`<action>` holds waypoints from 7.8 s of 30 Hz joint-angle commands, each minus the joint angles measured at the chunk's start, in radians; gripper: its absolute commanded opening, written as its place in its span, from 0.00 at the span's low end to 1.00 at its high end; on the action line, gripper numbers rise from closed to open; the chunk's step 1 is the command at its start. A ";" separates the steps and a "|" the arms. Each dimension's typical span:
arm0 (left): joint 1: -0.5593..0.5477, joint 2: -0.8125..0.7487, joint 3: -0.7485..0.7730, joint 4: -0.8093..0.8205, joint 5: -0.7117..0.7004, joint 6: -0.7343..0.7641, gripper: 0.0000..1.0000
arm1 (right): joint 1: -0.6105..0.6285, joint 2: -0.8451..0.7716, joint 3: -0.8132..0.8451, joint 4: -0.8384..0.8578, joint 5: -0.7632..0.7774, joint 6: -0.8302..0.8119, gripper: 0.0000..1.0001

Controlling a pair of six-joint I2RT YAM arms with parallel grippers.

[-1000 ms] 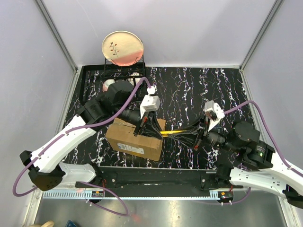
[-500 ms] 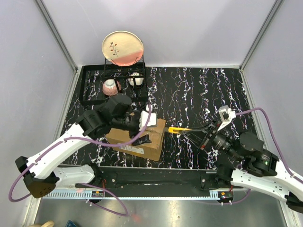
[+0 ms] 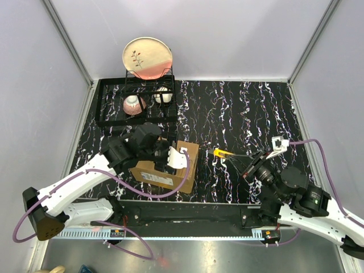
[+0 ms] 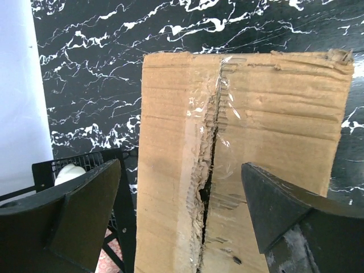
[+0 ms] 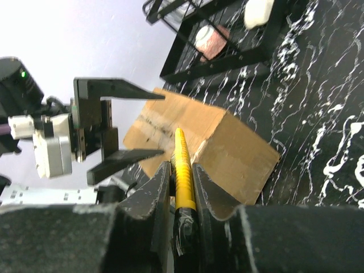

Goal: Unpack the express box
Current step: Cut the express box at the center of the board.

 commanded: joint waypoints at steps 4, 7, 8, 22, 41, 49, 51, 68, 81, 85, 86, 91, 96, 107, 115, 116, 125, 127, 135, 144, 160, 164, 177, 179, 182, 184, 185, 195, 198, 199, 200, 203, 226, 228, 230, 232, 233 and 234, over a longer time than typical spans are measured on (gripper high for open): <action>0.001 -0.019 0.028 0.002 -0.038 0.106 0.92 | 0.000 0.234 0.024 0.241 0.201 -0.125 0.00; 0.001 -0.037 -0.003 -0.012 -0.047 0.126 0.92 | -0.053 0.403 0.090 0.267 0.189 -0.148 0.00; 0.003 -0.042 -0.013 -0.012 -0.052 0.132 0.92 | -0.079 0.432 0.104 0.268 0.145 -0.133 0.00; 0.001 -0.039 -0.182 0.138 -0.121 0.166 0.84 | -0.332 0.846 0.188 0.635 -0.171 -0.185 0.00; -0.005 -0.111 -0.207 0.083 -0.105 0.188 0.73 | -0.366 1.189 0.171 0.968 -0.621 -0.093 0.00; -0.003 -0.111 -0.216 0.080 -0.121 0.200 0.71 | -0.366 1.141 0.087 0.946 -0.673 -0.012 0.00; -0.003 -0.111 -0.216 0.083 -0.124 0.203 0.71 | -0.363 1.127 0.072 0.939 -0.680 0.010 0.00; -0.011 -0.169 -0.191 -0.052 0.069 0.287 0.69 | -0.418 1.179 0.179 0.879 -0.463 -0.120 0.00; -0.012 -0.132 -0.214 0.023 -0.031 0.235 0.69 | -0.331 1.301 0.182 0.985 -0.512 -0.169 0.00; -0.012 -0.083 -0.214 0.066 -0.101 0.217 0.68 | -0.306 1.310 0.185 1.008 -0.522 -0.179 0.00; -0.012 -0.074 -0.213 0.068 -0.118 0.214 0.69 | -0.302 1.308 0.187 1.006 -0.526 -0.182 0.00; -0.012 -0.019 -0.259 0.144 -0.225 0.195 0.65 | -0.276 1.292 0.145 1.028 -0.531 -0.173 0.00; -0.012 0.012 -0.261 0.175 -0.256 0.188 0.59 | -0.260 1.284 0.124 1.031 -0.529 -0.165 0.00; -0.081 -0.014 -0.182 0.193 -0.406 0.149 0.42 | -0.260 1.232 0.095 1.023 -0.515 -0.142 0.00; -0.088 -0.017 -0.139 0.272 -0.515 0.085 0.00 | -0.260 1.123 0.049 0.982 -0.506 -0.120 0.00; -0.089 -0.016 -0.127 0.270 -0.521 0.048 0.00 | -0.259 1.108 0.041 0.973 -0.496 -0.122 0.00; -0.098 0.003 -0.083 0.330 -0.593 -0.062 0.00 | -0.260 0.979 -0.002 0.887 -0.469 -0.096 0.00; -0.100 0.003 -0.078 0.327 -0.596 -0.067 0.00 | -0.260 0.963 -0.002 0.873 -0.463 -0.094 0.00; -0.098 -0.028 -0.098 0.304 -0.607 -0.139 0.00 | -0.319 0.663 -0.025 0.582 -0.287 -0.064 0.00; -0.100 -0.031 -0.147 0.335 -0.642 -0.171 0.00 | -0.328 0.205 -0.060 0.157 -0.304 0.093 0.00; -0.100 -0.006 -0.179 0.367 -0.673 -0.214 0.00 | -0.328 -0.078 -0.158 0.096 -0.497 0.251 0.00; -0.100 0.003 -0.179 0.380 -0.673 -0.211 0.00 | -0.328 -0.048 -0.179 0.156 -0.505 0.262 0.00; -0.101 0.018 -0.199 0.431 -0.684 -0.196 0.00 | -0.328 0.147 -0.218 0.440 -0.511 0.355 0.00; -0.103 0.017 -0.202 0.430 -0.684 -0.196 0.00 | -0.329 0.153 -0.226 0.455 -0.511 0.366 0.00; -0.104 0.014 -0.202 0.431 -0.682 -0.197 0.00 | -0.329 0.153 -0.241 0.474 -0.509 0.384 0.00; -0.106 0.012 -0.204 0.431 -0.682 -0.199 0.00 | -0.332 0.155 -0.251 0.497 -0.512 0.392 0.00; -0.108 0.012 -0.205 0.431 -0.682 -0.199 0.00 | -0.334 0.164 -0.252 0.501 -0.514 0.396 0.00; -0.109 0.012 -0.199 0.430 -0.679 -0.197 0.00 | -0.366 0.201 -0.266 0.512 -0.543 0.436 0.00; -0.111 0.010 -0.201 0.430 -0.679 -0.197 0.00 | -0.377 0.202 -0.271 0.517 -0.552 0.446 0.00; -0.109 0.010 -0.201 0.431 -0.679 -0.196 0.00 | -0.378 0.204 -0.272 0.520 -0.555 0.446 0.00; -0.111 0.009 -0.201 0.430 -0.679 -0.197 0.00 | -0.383 0.205 -0.275 0.521 -0.561 0.449 0.00; -0.112 0.007 -0.201 0.428 -0.679 -0.196 0.00 | -0.389 0.212 -0.278 0.532 -0.568 0.456 0.00; -0.114 -0.002 -0.204 0.427 -0.678 -0.191 0.00 | -0.460 0.276 -0.303 0.603 -0.652 0.499 0.00; -0.114 -0.002 -0.204 0.427 -0.675 -0.191 0.00 | -0.472 0.267 -0.310 0.606 -0.654 0.508 0.00; -0.112 -0.002 -0.205 0.427 -0.673 -0.193 0.00 | -0.480 0.268 -0.317 0.612 -0.664 0.516 0.00; -0.115 -0.003 -0.202 0.425 -0.673 -0.193 0.00 | -0.484 0.279 -0.317 0.618 -0.672 0.519 0.00; -0.115 -0.002 -0.202 0.423 -0.675 -0.193 0.00 | -0.483 0.282 -0.317 0.623 -0.673 0.521 0.00; -0.115 -0.002 -0.202 0.427 -0.675 -0.191 0.00 | -0.484 0.285 -0.320 0.627 -0.675 0.524 0.00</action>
